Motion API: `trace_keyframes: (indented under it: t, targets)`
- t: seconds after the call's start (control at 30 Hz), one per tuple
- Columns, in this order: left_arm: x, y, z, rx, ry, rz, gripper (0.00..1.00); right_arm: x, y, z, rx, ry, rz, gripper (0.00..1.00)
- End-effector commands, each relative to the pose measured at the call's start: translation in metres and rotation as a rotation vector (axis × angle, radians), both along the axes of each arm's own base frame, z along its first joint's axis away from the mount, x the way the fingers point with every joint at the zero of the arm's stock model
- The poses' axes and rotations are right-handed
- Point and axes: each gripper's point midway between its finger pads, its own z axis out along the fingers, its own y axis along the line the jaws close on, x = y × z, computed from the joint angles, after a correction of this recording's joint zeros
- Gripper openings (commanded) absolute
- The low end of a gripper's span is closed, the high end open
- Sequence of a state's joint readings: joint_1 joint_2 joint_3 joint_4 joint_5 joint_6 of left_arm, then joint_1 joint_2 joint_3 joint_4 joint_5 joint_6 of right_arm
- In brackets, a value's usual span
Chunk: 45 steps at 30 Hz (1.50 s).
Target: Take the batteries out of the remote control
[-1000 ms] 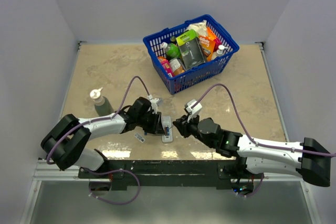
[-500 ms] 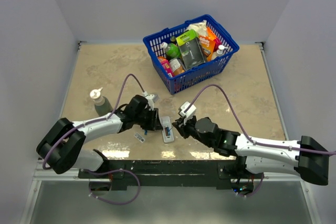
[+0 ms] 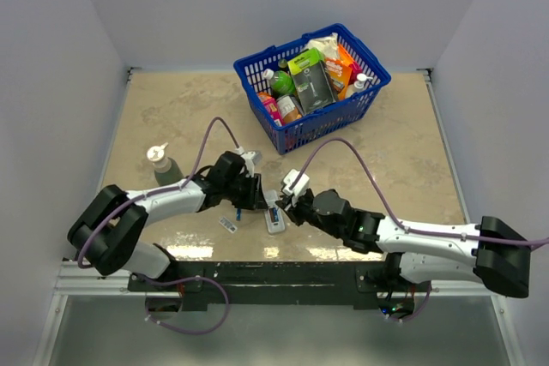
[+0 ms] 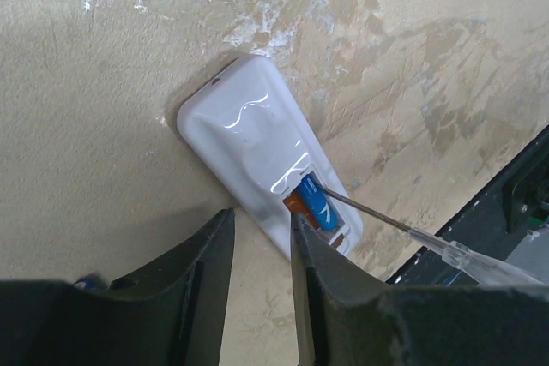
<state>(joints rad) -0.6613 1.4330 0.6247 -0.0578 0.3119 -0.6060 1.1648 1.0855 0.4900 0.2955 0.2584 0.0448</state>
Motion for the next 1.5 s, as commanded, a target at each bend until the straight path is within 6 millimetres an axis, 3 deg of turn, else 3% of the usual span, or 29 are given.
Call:
trace_keyframes:
  t: [0.0,0.3,0.7,1.47]
  targets:
    - [0.008,-0.007,0.005,-0.023,-0.038,-0.025,0.37,-0.008,0.017,0.003,-0.003,-0.012,0.094,0.00]
    - [0.010,-0.013,-0.002,-0.036,-0.026,-0.041,0.34,-0.013,0.018,-0.010,-0.027,0.015,0.122,0.00]
    - [0.007,-0.009,-0.012,-0.013,-0.001,-0.034,0.30,-0.013,-0.028,-0.009,0.329,0.086,-0.098,0.00]
    - [0.008,-0.003,-0.021,0.027,0.009,-0.013,0.29,-0.004,-0.077,-0.027,0.513,0.088,-0.293,0.00]
